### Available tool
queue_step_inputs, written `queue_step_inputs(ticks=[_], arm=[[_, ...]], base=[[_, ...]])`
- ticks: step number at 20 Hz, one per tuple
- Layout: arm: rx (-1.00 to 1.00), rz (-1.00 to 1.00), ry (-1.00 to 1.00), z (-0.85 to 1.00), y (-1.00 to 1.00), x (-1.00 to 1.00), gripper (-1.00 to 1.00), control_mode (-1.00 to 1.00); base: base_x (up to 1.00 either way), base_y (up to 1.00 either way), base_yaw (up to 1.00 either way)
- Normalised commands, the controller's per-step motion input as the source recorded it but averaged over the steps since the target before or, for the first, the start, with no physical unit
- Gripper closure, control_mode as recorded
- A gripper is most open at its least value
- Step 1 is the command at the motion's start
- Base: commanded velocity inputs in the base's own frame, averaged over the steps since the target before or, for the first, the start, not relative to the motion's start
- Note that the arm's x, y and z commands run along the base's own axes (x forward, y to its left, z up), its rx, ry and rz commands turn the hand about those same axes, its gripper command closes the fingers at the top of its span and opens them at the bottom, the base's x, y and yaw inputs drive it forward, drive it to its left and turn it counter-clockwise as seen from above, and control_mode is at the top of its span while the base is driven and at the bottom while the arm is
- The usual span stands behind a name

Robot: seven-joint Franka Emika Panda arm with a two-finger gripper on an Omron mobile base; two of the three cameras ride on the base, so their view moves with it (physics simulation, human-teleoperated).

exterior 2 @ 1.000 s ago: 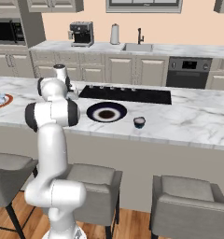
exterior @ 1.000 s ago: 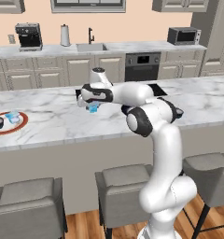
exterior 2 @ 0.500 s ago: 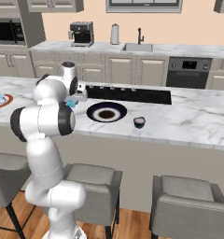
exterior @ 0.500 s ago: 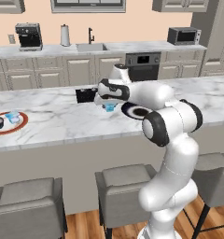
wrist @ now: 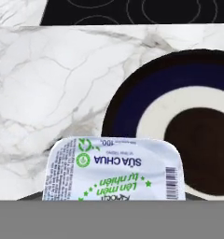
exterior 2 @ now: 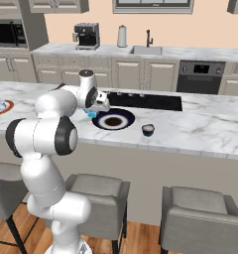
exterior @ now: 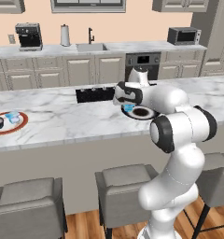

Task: Place two yogurt containers on each plate.

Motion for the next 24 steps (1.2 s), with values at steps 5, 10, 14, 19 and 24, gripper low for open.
queue_step_inputs(ticks=[5,10,14,19,24], arm=[[-0.02,-0.14,0.0,-0.01,-0.48,0.38,1.0,-1.0],[0.01,-0.09,0.03,-0.19,-0.29,0.18,1.0,-1.0],[0.04,-0.06,0.0,-0.17,-0.13,0.0,1.0,-1.0],[0.01,-0.05,0.0,-0.2,0.0,-0.18,-1.0,-1.0],[0.0,-0.03,-0.01,-0.09,0.0,0.0,-1.0,-1.0]], base=[[0.0,0.0,0.0],[0.0,0.0,0.0],[0.0,0.0,0.0],[0.0,0.0,0.0],[0.0,0.0,0.0]])
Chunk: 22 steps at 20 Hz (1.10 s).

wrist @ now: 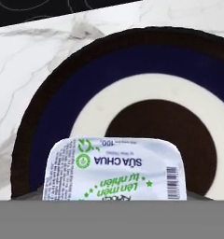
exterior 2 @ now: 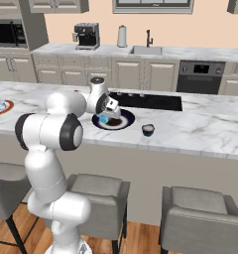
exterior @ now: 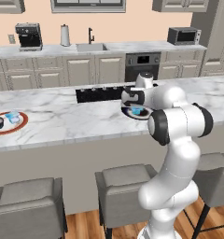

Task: Place two yogurt containers on each plate.

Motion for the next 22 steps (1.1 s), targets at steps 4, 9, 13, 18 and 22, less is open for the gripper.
queue_step_inputs(ticks=[4,9,13,18,22], arm=[[0.0,0.0,-0.02,0.05,0.0,0.0,-1.0,-1.0],[0.0,0.0,-0.05,0.24,-0.01,0.0,-1.0,-1.0],[0.0,0.0,-0.03,0.49,-0.15,0.0,-1.0,-1.0],[0.0,-0.01,-0.03,0.36,-0.63,-0.32,-1.0,-1.0],[0.0,-0.06,0.0,0.26,-0.88,-0.61,-1.0,-1.0]], base=[[0.0,0.0,0.0],[0.0,0.0,0.0],[0.0,0.0,0.0],[0.0,0.0,0.0],[0.0,0.0,0.0]])
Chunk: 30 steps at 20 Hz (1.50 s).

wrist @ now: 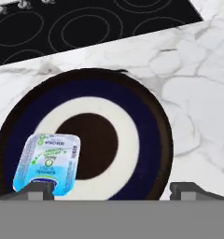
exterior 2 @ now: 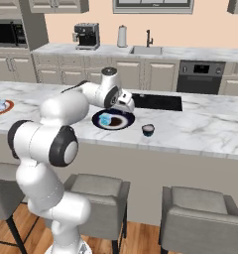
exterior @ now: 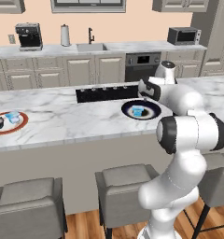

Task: Place two yogurt containers on each plate.

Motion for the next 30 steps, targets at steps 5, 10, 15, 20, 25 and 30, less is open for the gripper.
queue_step_inputs(ticks=[5,10,15,20,25,30], arm=[[0.0,-0.04,0.0,0.12,-0.91,-0.65,-1.0,-1.0],[0.0,-0.05,0.0,0.0,-0.75,-0.53,-1.0,-1.0],[-0.03,-0.02,0.0,-0.09,-0.42,0.03,-1.0,-1.0],[0.0,0.0,0.0,-0.27,-0.26,0.04,-1.0,-1.0],[0.0,0.0,0.01,-0.26,-0.01,0.18,-1.0,-1.0],[0.0,0.02,0.03,-0.3,0.0,0.2,-1.0,-1.0]], base=[[0.0,0.0,0.0],[0.0,0.0,0.0],[0.0,0.0,0.0],[0.0,0.0,0.0],[0.0,0.0,0.0],[0.0,0.0,0.0]])
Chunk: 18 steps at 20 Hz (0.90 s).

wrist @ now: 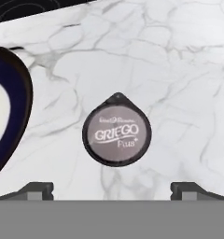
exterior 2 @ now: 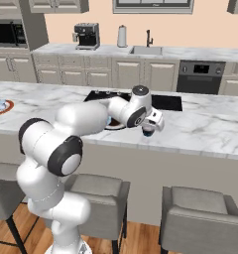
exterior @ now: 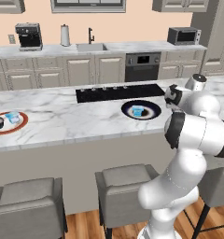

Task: Place two yogurt containers on each plate.

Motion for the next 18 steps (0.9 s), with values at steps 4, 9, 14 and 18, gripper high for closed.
queue_step_inputs(ticks=[4,9,14,18], arm=[[0.0,0.02,0.04,-0.3,-0.05,0.19,-1.0,-1.0],[0.0,0.0,0.02,-0.15,-0.06,0.33,-1.0,-1.0],[0.0,0.0,0.05,-0.1,-0.19,0.34,-1.0,-1.0],[0.0,0.0,0.04,-0.12,-0.14,0.17,-1.0,-1.0]], base=[[0.0,0.0,0.0],[0.0,0.0,0.0],[0.0,0.0,0.0],[0.0,0.0,0.0]])
